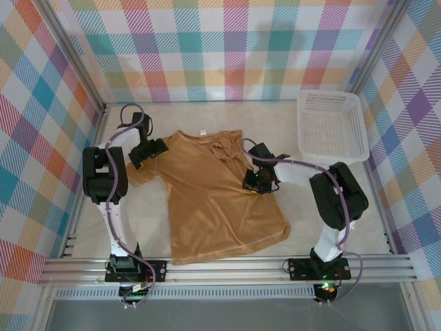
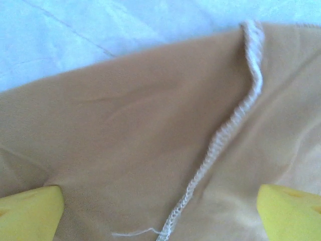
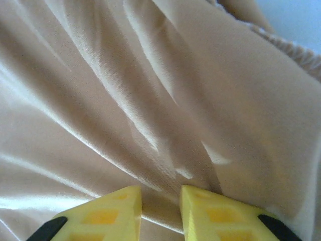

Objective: Fold the inside-out t-shirt

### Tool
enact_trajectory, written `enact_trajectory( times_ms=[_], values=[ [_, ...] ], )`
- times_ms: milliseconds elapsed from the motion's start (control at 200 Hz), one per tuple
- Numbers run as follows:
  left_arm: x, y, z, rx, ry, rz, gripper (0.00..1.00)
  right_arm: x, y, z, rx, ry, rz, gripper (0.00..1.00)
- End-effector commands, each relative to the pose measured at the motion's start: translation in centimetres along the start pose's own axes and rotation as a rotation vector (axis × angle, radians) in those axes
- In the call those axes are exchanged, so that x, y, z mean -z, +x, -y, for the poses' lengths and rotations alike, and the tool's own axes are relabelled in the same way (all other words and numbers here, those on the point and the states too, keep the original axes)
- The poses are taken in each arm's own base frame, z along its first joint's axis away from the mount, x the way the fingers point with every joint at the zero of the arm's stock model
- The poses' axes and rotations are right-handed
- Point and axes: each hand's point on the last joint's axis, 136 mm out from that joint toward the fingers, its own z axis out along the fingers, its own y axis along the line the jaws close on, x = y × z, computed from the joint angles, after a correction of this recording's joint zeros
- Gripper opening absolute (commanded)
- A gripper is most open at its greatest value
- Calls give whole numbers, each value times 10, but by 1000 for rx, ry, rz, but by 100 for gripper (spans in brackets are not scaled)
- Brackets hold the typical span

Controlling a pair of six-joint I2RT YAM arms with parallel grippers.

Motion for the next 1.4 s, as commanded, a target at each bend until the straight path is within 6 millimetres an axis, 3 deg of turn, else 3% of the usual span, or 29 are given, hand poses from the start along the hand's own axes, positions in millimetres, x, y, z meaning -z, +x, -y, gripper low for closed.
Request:
enact_trajectory(
  times_ms=[0, 145, 340, 640, 895, 1060, 1160, 1300, 1395],
  values=[
    [28, -2, 13, -29, -20, 77, 98, 19, -3, -3, 29, 53, 14, 30],
    [50, 5, 44, -116, -7, 119, 99, 34, -46, -44, 117, 3, 103, 34],
    [57, 12, 50, -127, 26, 121, 99, 14, -82, -70, 165, 13, 103, 38],
    [36, 25, 52, -123, 53, 69, 99, -10, -111, -95, 156, -12, 96, 39],
    [26, 32, 55, -117, 71, 37, 98, -28, -118, -103, 131, -25, 78, 39],
    [23, 33, 56, -114, 78, 29, 98, -27, -127, -108, 134, -15, 89, 25],
    [14, 33, 53, -113, 56, 6, 98, -12, -135, -116, 153, -25, 117, 19],
    [3, 36, 48, -101, 47, -21, 98, 9, -141, -123, 174, -37, 148, 0],
    [1, 37, 45, -96, 46, -29, 98, 27, -145, -124, 181, -48, 169, 0]
  ],
)
